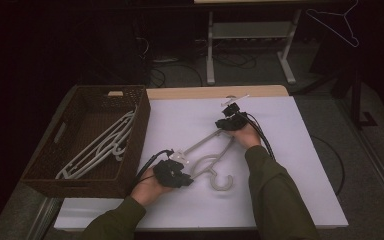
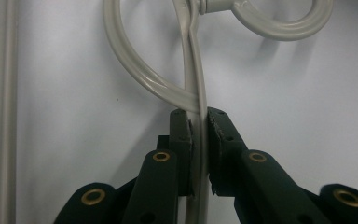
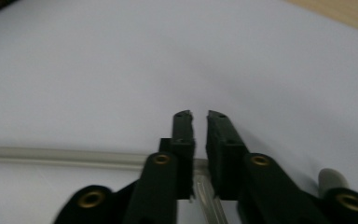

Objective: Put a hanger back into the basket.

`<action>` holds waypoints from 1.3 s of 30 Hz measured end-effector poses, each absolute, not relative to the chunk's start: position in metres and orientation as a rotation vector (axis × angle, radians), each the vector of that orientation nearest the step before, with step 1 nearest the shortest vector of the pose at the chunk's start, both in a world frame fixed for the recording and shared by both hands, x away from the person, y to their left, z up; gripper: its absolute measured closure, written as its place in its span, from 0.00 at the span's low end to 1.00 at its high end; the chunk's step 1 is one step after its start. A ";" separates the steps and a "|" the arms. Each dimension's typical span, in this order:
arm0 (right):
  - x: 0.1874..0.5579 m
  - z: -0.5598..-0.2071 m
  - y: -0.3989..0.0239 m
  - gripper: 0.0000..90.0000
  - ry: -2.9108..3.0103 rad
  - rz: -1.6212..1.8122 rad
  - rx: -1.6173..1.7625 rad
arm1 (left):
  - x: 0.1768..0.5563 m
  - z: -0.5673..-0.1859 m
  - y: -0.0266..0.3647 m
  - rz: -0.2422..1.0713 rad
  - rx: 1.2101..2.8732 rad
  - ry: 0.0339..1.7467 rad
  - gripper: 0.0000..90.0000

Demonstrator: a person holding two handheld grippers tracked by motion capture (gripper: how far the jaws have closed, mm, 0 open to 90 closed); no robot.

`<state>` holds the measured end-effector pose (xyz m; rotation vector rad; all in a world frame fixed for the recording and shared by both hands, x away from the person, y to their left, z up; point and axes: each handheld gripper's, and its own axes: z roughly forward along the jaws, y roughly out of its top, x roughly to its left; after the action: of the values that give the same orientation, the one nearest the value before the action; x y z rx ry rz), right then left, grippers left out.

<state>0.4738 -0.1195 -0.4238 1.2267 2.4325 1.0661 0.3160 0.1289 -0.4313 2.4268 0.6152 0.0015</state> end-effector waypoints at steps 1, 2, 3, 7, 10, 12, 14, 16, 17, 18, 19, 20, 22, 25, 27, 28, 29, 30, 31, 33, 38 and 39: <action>0.473 -0.422 -0.120 0.78 2.432 1.083 1.226 | 0.316 -0.431 0.129 0.004 2.422 0.620 0.90; 0.472 -0.419 -0.121 0.71 2.429 1.094 1.225 | 0.316 -0.431 0.129 -0.001 2.415 0.628 0.90; 0.471 -0.417 -0.122 0.66 2.420 1.099 1.223 | 0.316 -0.430 0.130 0.000 2.418 0.621 0.91; 0.463 -0.403 -0.130 0.41 2.395 1.170 1.229 | 0.316 -0.428 0.131 -0.006 2.384 0.638 0.91; 0.451 -0.393 -0.138 0.30 2.370 1.221 1.201 | 0.316 -0.427 0.132 -0.007 2.374 0.643 0.91; 0.440 -0.386 -0.144 0.24 2.351 1.250 1.194 | 0.316 -0.425 0.133 0.003 2.373 0.631 0.91; 0.429 -0.380 -0.149 0.21 2.331 1.266 1.140 | 0.317 -0.423 0.133 0.003 2.370 0.628 0.91; 0.417 -0.375 -0.154 0.19 2.303 1.291 1.117 | 0.316 -0.422 0.133 -0.002 2.343 0.652 0.91; 0.411 -0.373 -0.157 0.18 2.301 1.293 1.097 | 0.316 -0.420 0.134 -0.001 2.349 0.646 0.91; 0.405 -0.372 -0.159 0.17 2.290 1.296 1.083 | 0.316 -0.420 0.134 0.001 2.334 0.652 0.91; 0.399 -0.370 -0.162 0.17 2.288 1.307 1.078 | 0.316 -0.419 0.134 -0.005 2.324 0.663 0.91; 0.394 -0.369 -0.165 0.17 2.279 1.317 1.064 | 0.317 -0.417 0.135 -0.010 2.320 0.663 0.91; 0.384 -0.368 -0.171 0.16 2.259 1.340 1.056 | 0.318 -0.414 0.137 -0.003 2.312 0.664 0.91; 0.371 -0.367 -0.178 0.15 2.245 1.344 1.045 | 0.320 -0.409 0.140 -0.004 2.300 0.669 0.91; 0.362 -0.367 -0.185 0.15 2.235 1.345 1.031 | 0.320 -0.406 0.142 -0.007 2.288 0.682 0.91; 0.358 -0.368 -0.188 0.15 2.229 1.348 1.024 | 0.320 -0.405 0.142 -0.015 2.278 0.702 0.91; 0.353 -0.368 -0.190 0.15 2.232 1.352 1.035 | 0.320 -0.402 0.143 -0.021 2.283 0.713 0.91; 0.350 -0.370 -0.193 0.15 2.230 1.354 1.029 | 0.321 -0.401 0.143 -0.020 2.263 0.717 0.91; 0.346 -0.371 -0.195 0.15 2.231 1.348 1.025 | 0.320 -0.400 0.143 -0.026 2.251 0.734 0.91; 0.339 -0.374 -0.200 0.14 2.232 1.349 1.024 | 0.321 -0.397 0.143 -0.025 2.242 0.744 0.91; 0.322 -0.380 -0.211 0.13 2.210 1.374 1.024 | 0.324 -0.387 0.140 -0.033 2.233 0.761 0.91; 0.318 -0.381 -0.213 0.13 2.209 1.382 1.022 | 0.325 -0.384 0.139 -0.039 2.230 0.759 0.91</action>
<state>0.3181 -0.2125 -0.3809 1.0222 2.2089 1.3824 0.3245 0.1386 -0.3841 2.2299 0.7590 -0.0392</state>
